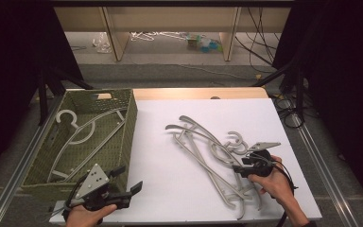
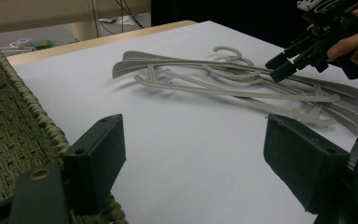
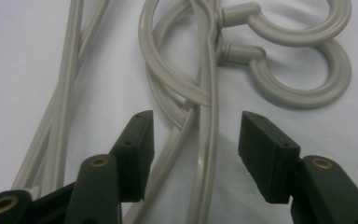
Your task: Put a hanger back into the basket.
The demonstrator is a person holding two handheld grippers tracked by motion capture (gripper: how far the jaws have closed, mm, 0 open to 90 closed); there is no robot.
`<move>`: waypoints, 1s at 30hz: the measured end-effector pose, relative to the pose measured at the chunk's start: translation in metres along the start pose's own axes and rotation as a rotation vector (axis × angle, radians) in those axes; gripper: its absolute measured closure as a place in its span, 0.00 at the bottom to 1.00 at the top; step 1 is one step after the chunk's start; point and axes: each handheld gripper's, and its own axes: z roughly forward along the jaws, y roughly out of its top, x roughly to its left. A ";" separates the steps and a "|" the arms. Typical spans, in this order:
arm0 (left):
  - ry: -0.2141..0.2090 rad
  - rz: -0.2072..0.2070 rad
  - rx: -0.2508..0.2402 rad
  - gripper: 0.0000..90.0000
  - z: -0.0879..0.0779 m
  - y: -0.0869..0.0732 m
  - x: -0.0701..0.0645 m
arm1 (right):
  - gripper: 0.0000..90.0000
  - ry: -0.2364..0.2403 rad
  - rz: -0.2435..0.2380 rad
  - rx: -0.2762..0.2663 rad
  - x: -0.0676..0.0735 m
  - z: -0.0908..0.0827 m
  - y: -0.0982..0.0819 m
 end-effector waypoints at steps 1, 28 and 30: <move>0.008 0.002 0.014 0.23 0.000 0.000 -0.001 | 0.54 0.007 0.002 0.011 -0.001 0.001 0.001; -0.020 0.000 0.004 0.24 0.002 -0.001 -0.002 | 0.76 -0.006 0.050 0.041 -0.008 0.000 0.006; -0.008 -0.020 0.017 0.24 0.002 -0.001 -0.005 | 0.75 -0.017 0.028 0.067 -0.007 0.003 0.006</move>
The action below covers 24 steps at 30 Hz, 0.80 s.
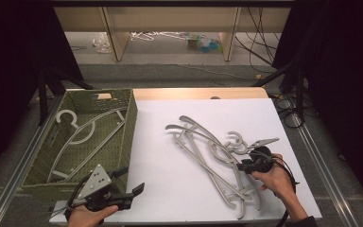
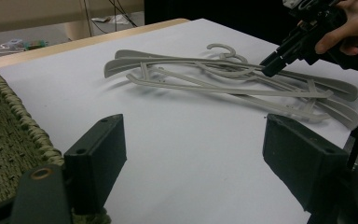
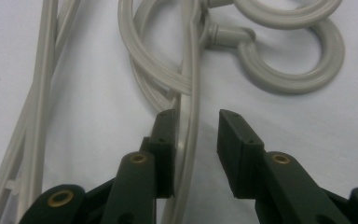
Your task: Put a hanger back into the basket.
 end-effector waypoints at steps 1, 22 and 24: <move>-0.006 0.020 -0.001 0.24 0.000 0.000 0.001 | 0.75 0.001 -0.013 0.004 0.000 0.002 0.000; -0.005 0.023 -0.003 0.24 0.000 0.000 0.003 | 0.90 0.000 -0.102 -0.021 -0.002 -0.016 0.015; -0.017 -0.010 -0.003 0.24 0.000 0.000 0.002 | 0.90 0.002 -0.121 -0.039 -0.001 -0.020 0.016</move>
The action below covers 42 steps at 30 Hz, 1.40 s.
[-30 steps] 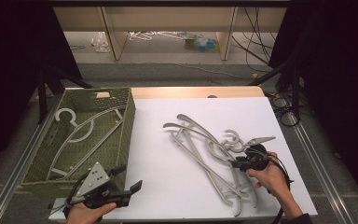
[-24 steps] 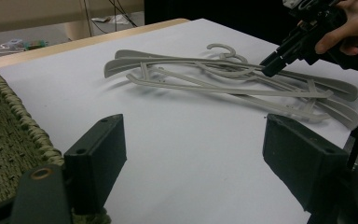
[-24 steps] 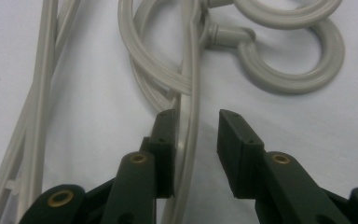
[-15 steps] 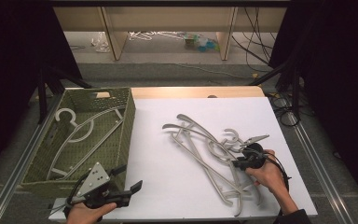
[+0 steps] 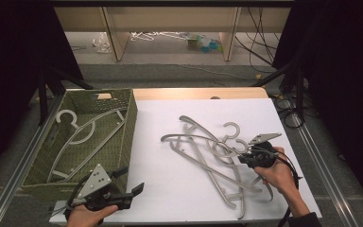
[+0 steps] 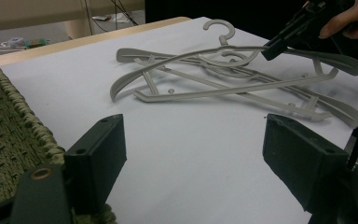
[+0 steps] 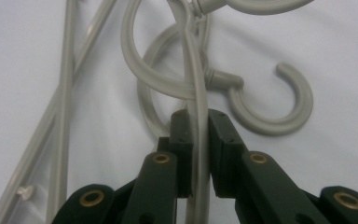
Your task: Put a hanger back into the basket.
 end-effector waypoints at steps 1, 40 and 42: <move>0.004 0.000 0.001 0.24 0.000 0.001 0.000 | 0.90 -0.007 -0.018 -0.028 0.000 -0.002 0.001; -0.154 0.053 0.173 0.27 0.111 0.075 -0.015 | 0.91 0.156 -0.287 -0.198 0.042 -0.067 0.023; -0.183 0.053 0.176 0.29 0.118 0.077 -0.016 | 0.91 0.176 -0.298 -0.202 0.046 -0.067 0.024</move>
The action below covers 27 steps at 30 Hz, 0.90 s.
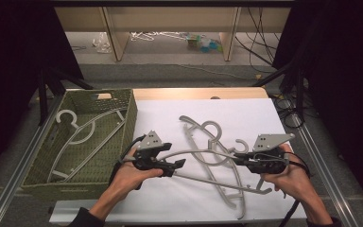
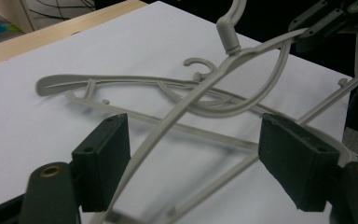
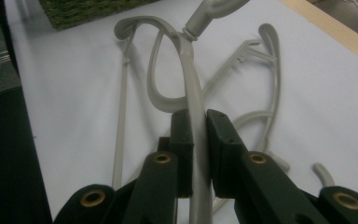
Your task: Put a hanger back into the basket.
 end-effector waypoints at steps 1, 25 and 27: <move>-0.007 0.001 0.001 0.29 0.004 0.001 -0.001 | 0.91 0.004 -0.002 -0.001 0.001 0.000 0.001; -0.196 0.107 0.138 0.74 0.042 0.002 -0.002 | 0.91 0.100 -0.092 -0.007 0.020 0.011 0.011; -0.202 0.130 0.148 0.76 0.041 0.002 -0.003 | 0.91 0.109 -0.098 -0.005 0.019 0.011 0.011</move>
